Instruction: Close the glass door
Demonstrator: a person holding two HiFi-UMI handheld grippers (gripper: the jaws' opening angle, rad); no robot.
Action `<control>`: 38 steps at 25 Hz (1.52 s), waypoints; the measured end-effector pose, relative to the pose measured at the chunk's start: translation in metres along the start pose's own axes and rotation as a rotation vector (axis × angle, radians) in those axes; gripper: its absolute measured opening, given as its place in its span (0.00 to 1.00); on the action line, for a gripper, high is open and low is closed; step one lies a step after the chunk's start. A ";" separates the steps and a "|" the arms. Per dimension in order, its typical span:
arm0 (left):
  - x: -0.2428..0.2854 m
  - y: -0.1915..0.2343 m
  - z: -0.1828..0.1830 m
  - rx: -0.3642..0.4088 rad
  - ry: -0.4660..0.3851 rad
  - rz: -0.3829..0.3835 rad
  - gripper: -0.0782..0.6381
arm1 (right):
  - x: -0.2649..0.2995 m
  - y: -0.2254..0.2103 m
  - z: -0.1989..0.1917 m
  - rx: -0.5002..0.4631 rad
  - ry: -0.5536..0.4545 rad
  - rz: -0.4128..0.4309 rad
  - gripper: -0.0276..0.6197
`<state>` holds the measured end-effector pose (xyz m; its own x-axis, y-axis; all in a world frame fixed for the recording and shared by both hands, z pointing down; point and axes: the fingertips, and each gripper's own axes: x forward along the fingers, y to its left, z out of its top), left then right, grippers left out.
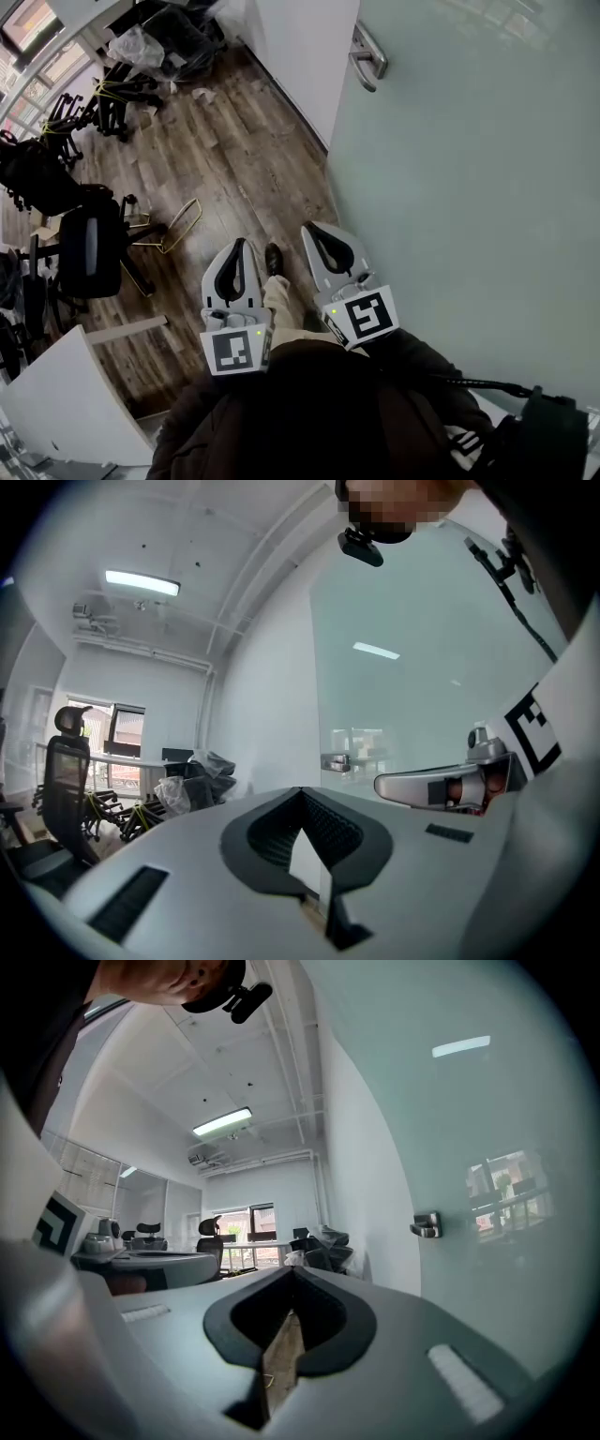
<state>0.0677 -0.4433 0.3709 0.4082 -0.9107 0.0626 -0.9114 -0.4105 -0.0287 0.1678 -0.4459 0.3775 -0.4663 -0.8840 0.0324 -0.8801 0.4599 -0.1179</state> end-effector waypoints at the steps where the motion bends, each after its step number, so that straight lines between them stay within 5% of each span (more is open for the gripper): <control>1: 0.019 0.002 0.001 0.001 -0.004 -0.020 0.10 | 0.012 -0.012 0.000 0.000 0.001 -0.017 0.05; 15: 0.274 0.067 0.021 -0.025 0.005 -0.290 0.10 | 0.215 -0.141 0.016 0.012 0.059 -0.205 0.05; 29: 0.392 0.027 0.035 0.012 -0.026 -0.436 0.10 | 0.255 -0.242 0.043 0.000 -0.007 -0.306 0.05; 38: 0.442 -0.026 0.070 -0.008 -0.110 -0.504 0.10 | 0.243 -0.294 0.121 -0.166 -0.122 -0.361 0.09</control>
<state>0.2752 -0.8390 0.3291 0.7994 -0.5996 -0.0385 -0.6004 -0.7996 -0.0141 0.3236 -0.8061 0.3001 -0.1201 -0.9898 -0.0764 -0.9922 0.1172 0.0417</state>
